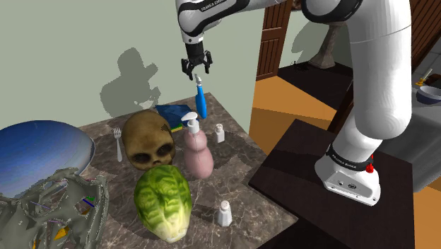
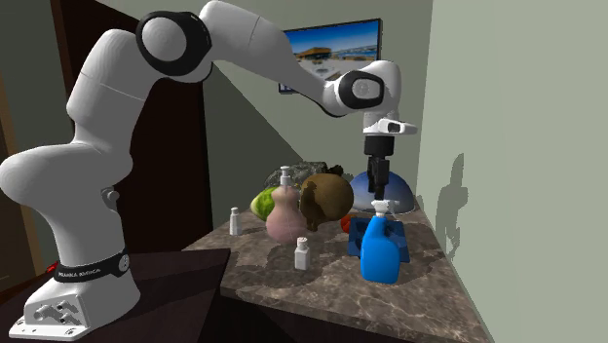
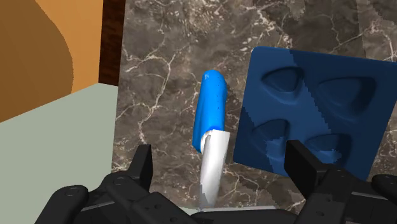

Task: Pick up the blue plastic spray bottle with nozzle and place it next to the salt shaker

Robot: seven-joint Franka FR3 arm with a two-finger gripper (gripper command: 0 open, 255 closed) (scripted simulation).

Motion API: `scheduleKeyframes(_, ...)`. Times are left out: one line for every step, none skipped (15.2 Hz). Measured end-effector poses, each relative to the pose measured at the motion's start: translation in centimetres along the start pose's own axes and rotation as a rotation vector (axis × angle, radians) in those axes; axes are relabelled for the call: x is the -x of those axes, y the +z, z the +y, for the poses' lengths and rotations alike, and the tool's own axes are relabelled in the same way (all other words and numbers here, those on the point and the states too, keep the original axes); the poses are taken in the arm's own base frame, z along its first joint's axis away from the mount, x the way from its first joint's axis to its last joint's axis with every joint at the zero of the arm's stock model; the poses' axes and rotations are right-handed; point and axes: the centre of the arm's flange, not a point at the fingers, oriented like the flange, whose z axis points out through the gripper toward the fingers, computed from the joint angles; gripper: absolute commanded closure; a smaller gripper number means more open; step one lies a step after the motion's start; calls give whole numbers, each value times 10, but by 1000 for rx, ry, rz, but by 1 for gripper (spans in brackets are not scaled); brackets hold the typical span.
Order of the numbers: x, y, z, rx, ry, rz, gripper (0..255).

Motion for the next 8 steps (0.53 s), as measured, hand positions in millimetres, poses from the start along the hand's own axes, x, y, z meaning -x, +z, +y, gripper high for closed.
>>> scheduleKeyframes(-1,5,-1,0,1,0,0)
scheduleKeyframes(-1,11,-1,1,1,0,0)
scheduleKeyframes(-1,16,-1,1,1,0,0)
scheduleKeyframes(-1,20,-1,1,1,0,0)
scheduleKeyframes(-1,25,0,1,1,0,0)
scheduleKeyframes(-1,30,0,1,1,0,0)
scheduleKeyframes(-1,33,-1,1,1,0,0)
scheduleKeyframes(-1,34,-1,1,1,0,0)
